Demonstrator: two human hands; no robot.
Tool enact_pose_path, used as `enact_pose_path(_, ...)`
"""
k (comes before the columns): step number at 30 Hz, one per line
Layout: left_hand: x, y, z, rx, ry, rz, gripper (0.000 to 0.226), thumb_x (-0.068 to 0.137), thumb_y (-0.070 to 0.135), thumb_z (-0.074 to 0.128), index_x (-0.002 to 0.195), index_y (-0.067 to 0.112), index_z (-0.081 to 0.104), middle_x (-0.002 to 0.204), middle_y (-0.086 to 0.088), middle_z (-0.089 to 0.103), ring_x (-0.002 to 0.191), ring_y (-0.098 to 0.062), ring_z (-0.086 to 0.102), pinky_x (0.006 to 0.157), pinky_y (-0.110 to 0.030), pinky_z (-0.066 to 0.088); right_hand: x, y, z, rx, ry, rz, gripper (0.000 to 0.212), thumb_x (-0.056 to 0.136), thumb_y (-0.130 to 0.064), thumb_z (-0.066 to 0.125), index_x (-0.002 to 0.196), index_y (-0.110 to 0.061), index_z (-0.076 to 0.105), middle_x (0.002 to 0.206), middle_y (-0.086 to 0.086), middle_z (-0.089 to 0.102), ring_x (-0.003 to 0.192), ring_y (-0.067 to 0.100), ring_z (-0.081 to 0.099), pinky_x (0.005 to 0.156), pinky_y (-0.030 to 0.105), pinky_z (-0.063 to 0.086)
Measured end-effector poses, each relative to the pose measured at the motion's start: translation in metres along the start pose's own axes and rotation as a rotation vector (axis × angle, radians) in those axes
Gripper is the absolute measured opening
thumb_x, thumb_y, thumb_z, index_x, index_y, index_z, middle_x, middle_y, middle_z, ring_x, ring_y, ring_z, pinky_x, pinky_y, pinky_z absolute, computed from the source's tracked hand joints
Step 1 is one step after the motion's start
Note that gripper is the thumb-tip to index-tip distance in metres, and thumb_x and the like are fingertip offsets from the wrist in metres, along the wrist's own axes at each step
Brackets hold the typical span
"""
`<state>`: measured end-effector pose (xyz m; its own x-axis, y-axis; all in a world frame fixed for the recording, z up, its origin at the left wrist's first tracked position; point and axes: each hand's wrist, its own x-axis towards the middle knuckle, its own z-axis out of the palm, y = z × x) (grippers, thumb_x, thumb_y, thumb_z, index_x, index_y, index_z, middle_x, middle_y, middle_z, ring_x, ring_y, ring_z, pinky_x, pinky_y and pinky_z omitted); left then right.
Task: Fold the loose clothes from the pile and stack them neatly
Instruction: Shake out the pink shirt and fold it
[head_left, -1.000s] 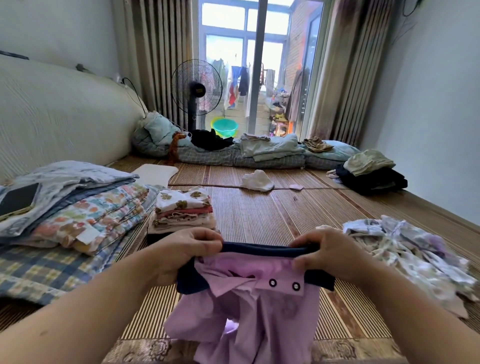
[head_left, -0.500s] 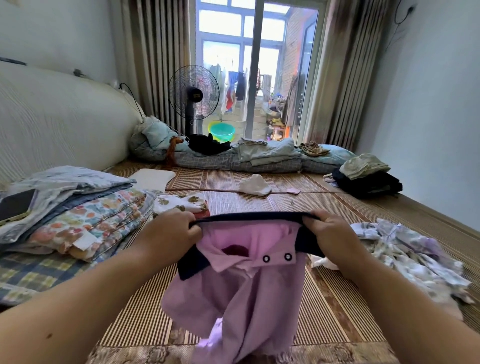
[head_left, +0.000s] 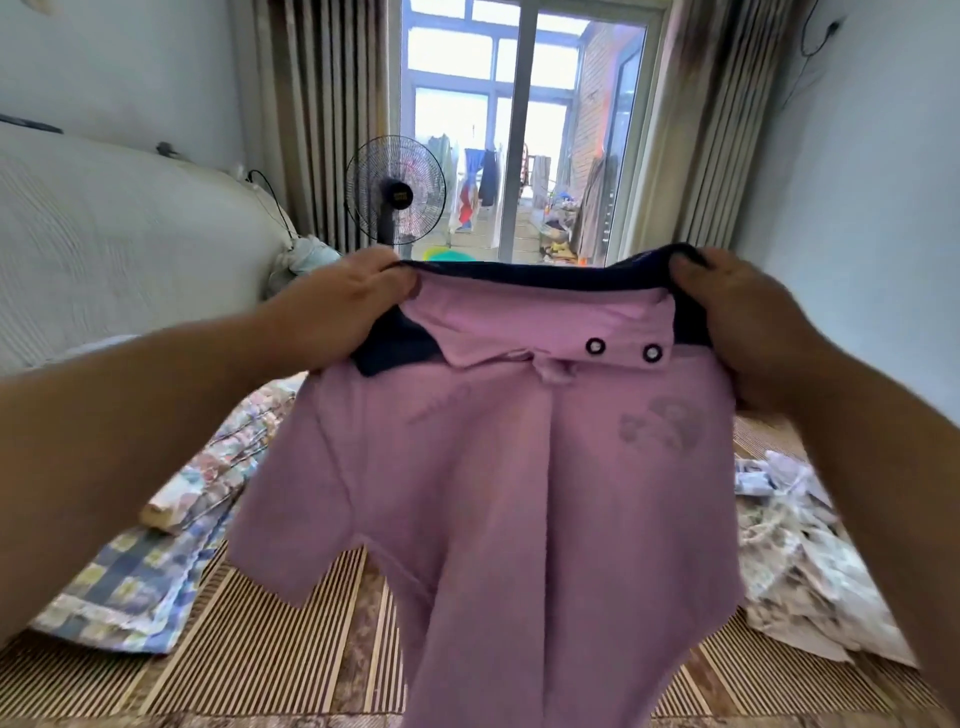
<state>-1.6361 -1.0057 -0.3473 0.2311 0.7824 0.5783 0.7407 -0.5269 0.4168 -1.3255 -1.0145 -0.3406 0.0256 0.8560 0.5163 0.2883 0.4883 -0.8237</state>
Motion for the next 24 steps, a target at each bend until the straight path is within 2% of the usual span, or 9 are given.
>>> enact_pose_path(2,0.013,-0.006,0.001,0.081,0.006,-0.019,0.020,0.098,0.038,0.046,0.091,0.022,0.056,0.084,0.007,0.055,0.076,-0.008,0.051,0.064,-0.020,0.035,0.009,0.002,-0.008,-0.021,-0.065,0.020,0.010,0.083,-0.030,0.066,0.089,-0.023,0.070,0.084,0.002,0.072,0.074,0.017,0.067,0.071,0.034,0.052)
enact_pose_path(4,0.020,-0.016,0.012,0.161,-0.028,-0.014,0.017,0.095,0.038,0.051,0.089,0.024,0.058,0.083,0.009,0.056,0.078,-0.011,0.051,0.061,-0.024,0.032,0.017,0.017,-0.008,-0.051,-0.129,0.070,0.017,0.085,-0.020,0.067,0.100,-0.015,0.069,0.090,0.009,0.072,0.078,0.021,0.066,0.075,0.037,0.052)
enact_pose_path(8,0.021,-0.048,0.058,0.166,-0.210,-0.078,0.032,0.086,0.051,0.054,0.072,0.022,0.058,0.071,0.006,0.060,0.072,-0.016,0.056,0.060,-0.032,0.033,0.023,0.077,0.007,-0.136,-0.239,0.157,0.020,0.084,-0.008,0.066,0.102,0.002,0.065,0.089,0.014,0.067,0.076,0.021,0.061,0.069,0.032,0.047)
enact_pose_path(11,0.021,-0.087,0.106,0.150,-0.333,-0.221,0.046,0.068,0.063,0.047,0.073,0.021,0.064,0.069,0.006,0.064,0.067,-0.010,0.058,0.058,-0.028,0.040,0.028,0.137,0.022,-0.293,-0.314,0.190,0.019,0.079,-0.019,0.076,0.091,-0.006,0.069,0.075,0.000,0.069,0.066,0.010,0.061,0.061,0.021,0.047)
enact_pose_path(15,0.022,-0.146,0.177,0.151,-0.462,-0.395,0.067,0.056,0.082,0.041,0.082,0.026,0.067,0.080,0.007,0.065,0.076,-0.009,0.060,0.064,-0.028,0.044,0.043,0.219,0.045,-0.520,-0.444,0.261,0.027,0.078,-0.042,0.075,0.095,-0.022,0.069,0.084,-0.006,0.072,0.077,0.012,0.066,0.071,0.029,0.049)
enact_pose_path(17,0.022,-0.171,0.211,0.163,-0.507,-0.432,0.065,0.070,0.083,0.037,0.090,0.029,0.067,0.094,0.005,0.067,0.089,-0.013,0.061,0.070,-0.026,0.042,0.050,0.261,0.056,-0.569,-0.496,0.279,0.021,0.086,-0.042,0.065,0.096,-0.023,0.067,0.087,-0.004,0.071,0.081,0.015,0.065,0.071,0.029,0.048)
enact_pose_path(19,0.021,-0.196,0.248,0.209,-0.515,-0.460,0.061,0.087,0.071,0.030,0.117,0.027,0.061,0.125,-0.005,0.062,0.115,-0.023,0.055,0.086,-0.028,0.038,0.055,0.304,0.067,-0.619,-0.507,0.316,0.032,0.095,-0.044,0.052,0.094,-0.015,0.065,0.090,0.005,0.069,0.084,0.023,0.063,0.074,0.034,0.046)
enact_pose_path(20,0.020,-0.207,0.265,0.222,-0.513,-0.488,0.060,0.091,0.066,0.029,0.121,0.023,0.058,0.132,-0.007,0.058,0.121,-0.025,0.052,0.089,-0.029,0.036,0.056,0.323,0.072,-0.630,-0.499,0.347,0.037,0.097,-0.043,0.047,0.092,-0.012,0.066,0.091,0.009,0.068,0.086,0.026,0.062,0.077,0.036,0.045)
enact_pose_path(24,0.011,-0.233,0.315,0.258,-0.492,-0.611,0.051,0.094,0.053,0.032,0.101,0.017,0.068,0.121,-0.012,0.064,0.111,-0.029,0.057,0.081,-0.030,0.039,0.055,0.386,0.087,-0.736,-0.457,0.416,0.034,0.099,-0.036,0.045,0.072,-0.019,0.054,0.094,0.012,0.065,0.093,0.030,0.060,0.075,0.033,0.040)
